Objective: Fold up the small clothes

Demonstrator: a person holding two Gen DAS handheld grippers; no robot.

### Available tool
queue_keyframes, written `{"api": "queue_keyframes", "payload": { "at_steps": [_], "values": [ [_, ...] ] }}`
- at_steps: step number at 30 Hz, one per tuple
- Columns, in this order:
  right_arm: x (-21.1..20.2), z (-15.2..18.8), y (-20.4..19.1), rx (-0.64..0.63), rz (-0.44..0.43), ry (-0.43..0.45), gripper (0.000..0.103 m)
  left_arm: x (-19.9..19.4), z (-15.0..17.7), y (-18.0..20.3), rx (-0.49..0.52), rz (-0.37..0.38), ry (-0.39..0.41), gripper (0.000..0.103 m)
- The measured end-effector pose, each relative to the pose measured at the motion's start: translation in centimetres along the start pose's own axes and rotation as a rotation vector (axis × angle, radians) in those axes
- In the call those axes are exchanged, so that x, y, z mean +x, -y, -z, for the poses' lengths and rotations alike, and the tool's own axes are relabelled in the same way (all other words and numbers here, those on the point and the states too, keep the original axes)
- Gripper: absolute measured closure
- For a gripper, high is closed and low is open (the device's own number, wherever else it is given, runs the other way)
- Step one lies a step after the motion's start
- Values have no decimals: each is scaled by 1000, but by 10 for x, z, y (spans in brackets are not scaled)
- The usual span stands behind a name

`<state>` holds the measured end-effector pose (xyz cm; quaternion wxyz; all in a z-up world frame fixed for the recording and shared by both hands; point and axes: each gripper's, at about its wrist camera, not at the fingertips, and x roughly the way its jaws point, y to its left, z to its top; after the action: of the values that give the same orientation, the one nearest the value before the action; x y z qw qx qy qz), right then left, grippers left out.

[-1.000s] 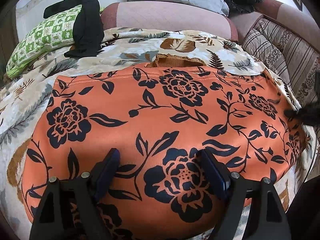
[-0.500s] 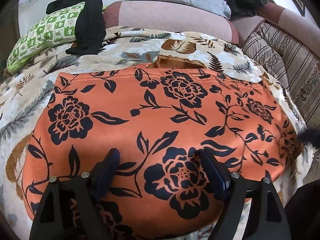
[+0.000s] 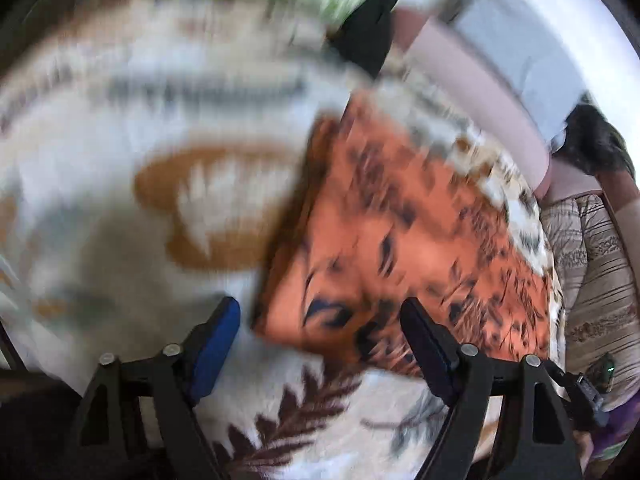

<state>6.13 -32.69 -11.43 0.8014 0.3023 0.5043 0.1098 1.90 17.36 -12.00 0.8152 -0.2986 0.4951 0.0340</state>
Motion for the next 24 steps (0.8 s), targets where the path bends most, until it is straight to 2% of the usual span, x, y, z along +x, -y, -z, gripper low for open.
{"api": "queue_keyframes", "payload": {
  "at_steps": [1, 2, 3, 5, 8, 9, 10, 11, 12, 14, 15, 16, 17, 20, 21, 22, 23, 24],
  "values": [
    [0, 1, -1, -2, -3, 3, 39, -2, 0, -3, 0, -44, 14, 85],
    [0, 2, 0, -1, -10, 6, 39, -5, -2, -8, -27, 28, -14, 92],
    [-1, 1, 1, 1, -15, 8, 39, -8, -1, -13, -71, 66, -28, 93],
    [-2, 1, 4, 10, -36, 12, 39, -16, 0, -11, -63, 68, -17, 92],
    [-4, -2, 12, 32, -69, 10, 39, -1, 5, -24, -148, 55, -101, 87],
    [-3, -2, 12, 38, -76, 9, 39, -4, 2, -21, -142, 53, -112, 83],
    [-4, -2, 14, 43, -83, 10, 39, -8, -3, -15, -118, 32, -119, 65],
    [-3, -2, 14, 47, -92, 11, 39, -16, -9, -7, -88, 3, -109, 56],
    [-3, -1, 15, 49, -97, 12, 39, -27, -17, 4, -50, -14, -63, 46],
    [-2, -2, 16, 54, -109, 13, 39, -48, -37, 28, 78, -25, 59, 38],
    [-2, -2, 17, 58, -113, 14, 39, -50, -49, 37, 123, -29, 102, 31],
    [-3, -2, 19, 62, -118, 14, 39, -47, -61, 43, 148, -36, 123, 28],
    [-4, -2, 21, 65, -121, 13, 39, -39, -73, 44, 167, -44, 126, 28],
    [-4, -3, 21, 65, -125, 11, 39, 21, -114, 45, 173, -105, 15, 30],
    [-3, -3, 21, 64, -125, 11, 39, 41, -124, 42, 170, -122, -19, 41],
    [-4, -3, 21, 61, -129, 10, 39, 53, -131, 38, 184, -135, -29, 56],
    [-4, -3, 21, 60, -133, 9, 39, 61, -136, 38, 203, -147, -30, 62],
    [-4, -3, 22, 60, -137, 9, 39, 67, -138, 38, 219, -142, -21, 77]
  ]
}}
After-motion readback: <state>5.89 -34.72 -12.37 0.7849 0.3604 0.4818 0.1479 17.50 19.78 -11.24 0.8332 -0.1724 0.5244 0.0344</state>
